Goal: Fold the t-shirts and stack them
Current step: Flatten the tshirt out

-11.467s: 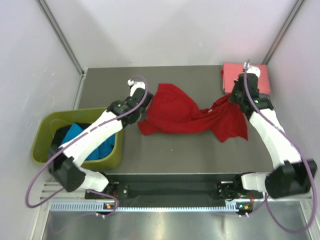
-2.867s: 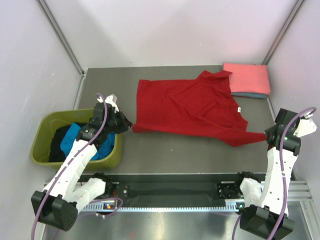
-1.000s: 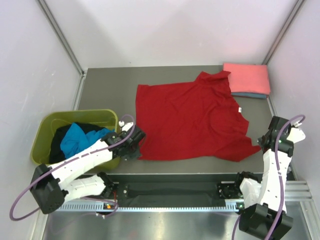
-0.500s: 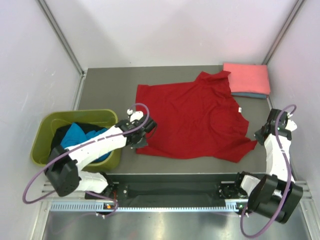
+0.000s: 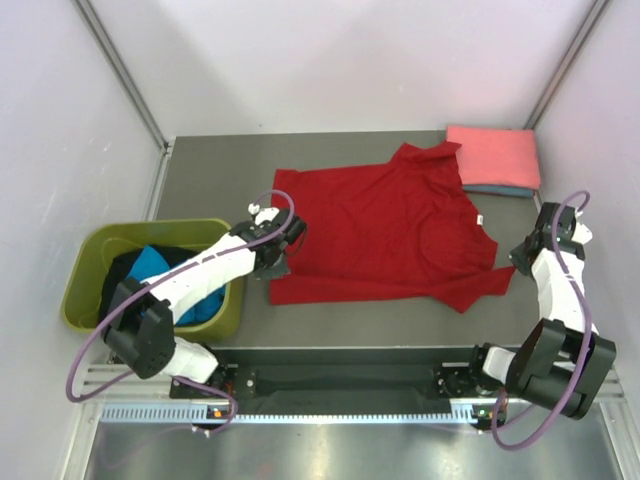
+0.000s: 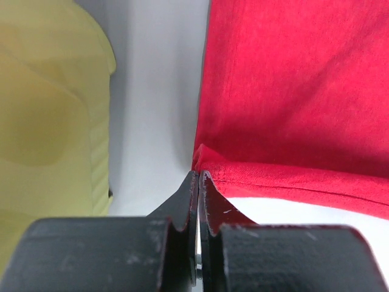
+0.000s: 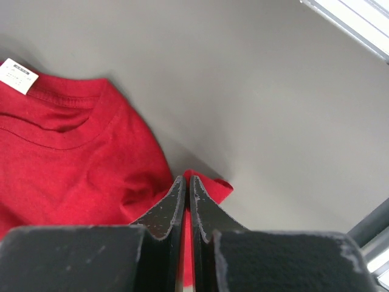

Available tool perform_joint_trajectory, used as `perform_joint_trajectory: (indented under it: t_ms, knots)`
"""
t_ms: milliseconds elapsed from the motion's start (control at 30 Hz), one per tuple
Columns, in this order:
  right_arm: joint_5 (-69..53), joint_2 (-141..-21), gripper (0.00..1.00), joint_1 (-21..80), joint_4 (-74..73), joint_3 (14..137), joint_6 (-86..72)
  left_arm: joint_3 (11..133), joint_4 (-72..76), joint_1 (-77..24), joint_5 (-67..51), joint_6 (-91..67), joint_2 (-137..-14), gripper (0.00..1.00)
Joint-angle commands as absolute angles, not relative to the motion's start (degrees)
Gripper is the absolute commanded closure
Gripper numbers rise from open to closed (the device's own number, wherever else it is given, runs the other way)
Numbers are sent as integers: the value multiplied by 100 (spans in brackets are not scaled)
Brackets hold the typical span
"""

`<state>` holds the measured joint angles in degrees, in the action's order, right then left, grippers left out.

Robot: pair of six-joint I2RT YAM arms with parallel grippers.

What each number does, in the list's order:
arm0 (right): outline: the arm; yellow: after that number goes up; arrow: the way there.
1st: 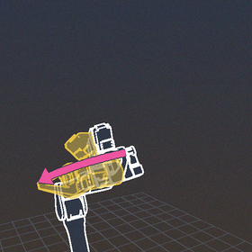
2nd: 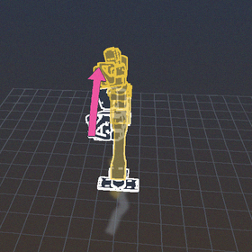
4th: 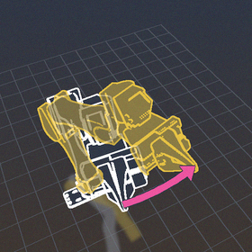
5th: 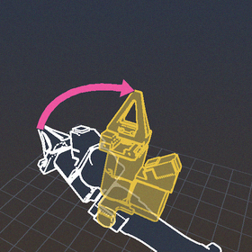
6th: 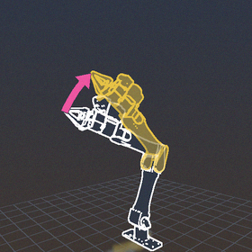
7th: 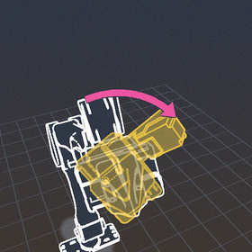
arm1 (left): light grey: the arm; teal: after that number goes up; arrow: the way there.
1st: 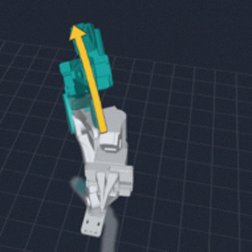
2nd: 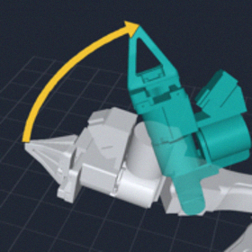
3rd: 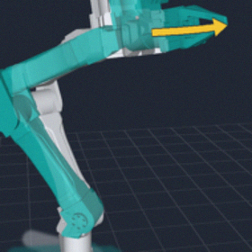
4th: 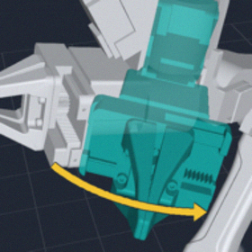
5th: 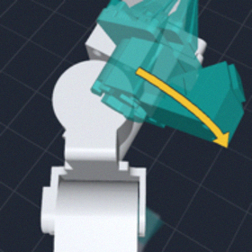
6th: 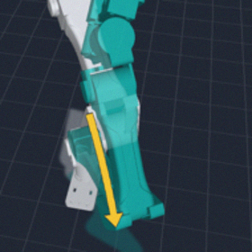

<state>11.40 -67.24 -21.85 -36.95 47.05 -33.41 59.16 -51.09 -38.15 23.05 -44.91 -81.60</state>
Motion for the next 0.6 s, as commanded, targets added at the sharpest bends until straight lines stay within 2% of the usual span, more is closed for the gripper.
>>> perform_joint_trajectory:
  t_ms: [0, 300, 567]
  knots:
    - [1099, -6873, 100, -2145, -3489, 5062, -3234, 6231, -4861, -3621, 2189, -4149, -8332, 100]
    - [265, -7522, 100, -2074, -3384, 5651, -3208, 6530, -4694, -3068, 2057, -3744, -8798, 100]
    - [26, -7989, 100, -2039, -3068, 5985, -3156, 6750, -4623, -2821, 2109, -3560, -9184, 100]
